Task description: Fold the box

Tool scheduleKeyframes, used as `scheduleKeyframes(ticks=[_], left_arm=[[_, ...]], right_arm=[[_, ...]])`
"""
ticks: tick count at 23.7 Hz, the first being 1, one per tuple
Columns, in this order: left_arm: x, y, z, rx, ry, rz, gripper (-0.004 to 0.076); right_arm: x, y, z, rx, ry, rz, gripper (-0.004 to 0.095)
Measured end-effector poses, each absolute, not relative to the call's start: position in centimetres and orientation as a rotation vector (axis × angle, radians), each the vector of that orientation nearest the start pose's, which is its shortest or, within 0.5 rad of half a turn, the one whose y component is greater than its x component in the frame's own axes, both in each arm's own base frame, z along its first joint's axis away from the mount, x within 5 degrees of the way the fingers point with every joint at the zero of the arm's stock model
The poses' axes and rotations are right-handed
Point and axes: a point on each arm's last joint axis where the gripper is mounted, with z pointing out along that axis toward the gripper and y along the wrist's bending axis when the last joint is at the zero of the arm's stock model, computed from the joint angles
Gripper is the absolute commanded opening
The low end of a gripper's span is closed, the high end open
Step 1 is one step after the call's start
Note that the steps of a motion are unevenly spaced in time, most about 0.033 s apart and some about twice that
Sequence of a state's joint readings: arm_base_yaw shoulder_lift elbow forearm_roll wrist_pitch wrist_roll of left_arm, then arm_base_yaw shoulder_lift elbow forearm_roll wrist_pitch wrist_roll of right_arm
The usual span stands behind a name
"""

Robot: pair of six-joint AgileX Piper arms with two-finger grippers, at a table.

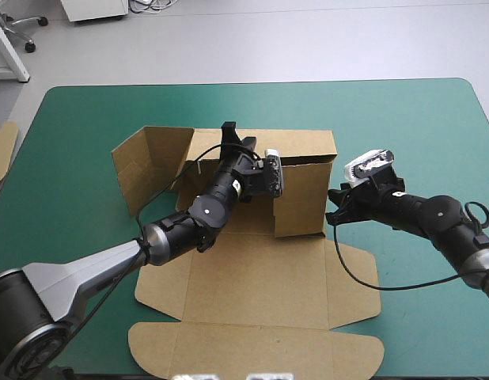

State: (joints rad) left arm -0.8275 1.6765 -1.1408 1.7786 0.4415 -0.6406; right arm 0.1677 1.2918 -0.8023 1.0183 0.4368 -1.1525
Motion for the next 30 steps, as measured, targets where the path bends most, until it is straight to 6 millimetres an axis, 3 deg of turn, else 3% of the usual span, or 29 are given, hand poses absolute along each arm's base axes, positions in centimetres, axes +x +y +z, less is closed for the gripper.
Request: scheduleKeyframes(ticks=[13, 16, 20, 30], left_arm=[[28.6, -25.5, 28.2, 1.448, 1.294, 0.637, -0.0014], [28.6, -25.5, 28.1, 1.449, 1.294, 0.637, -0.0014], [28.6, -25.5, 28.1, 1.449, 1.294, 0.637, -0.0014], [29.1, -25.8, 28.6, 1.453, 1.274, 0.644, -0.0014]], right_arm=[[24.3, 7.9, 28.4, -0.636, 2.102, 0.418, 0.0327], [24.5, 7.9, 28.2, -0.635, 2.1, 0.406, 0.0402], [25.0, 8.0, 27.6, -0.634, 2.112, 0.414, 0.0625], [25.9, 8.1, 28.3, -0.589, 2.057, 0.422, 0.0633]])
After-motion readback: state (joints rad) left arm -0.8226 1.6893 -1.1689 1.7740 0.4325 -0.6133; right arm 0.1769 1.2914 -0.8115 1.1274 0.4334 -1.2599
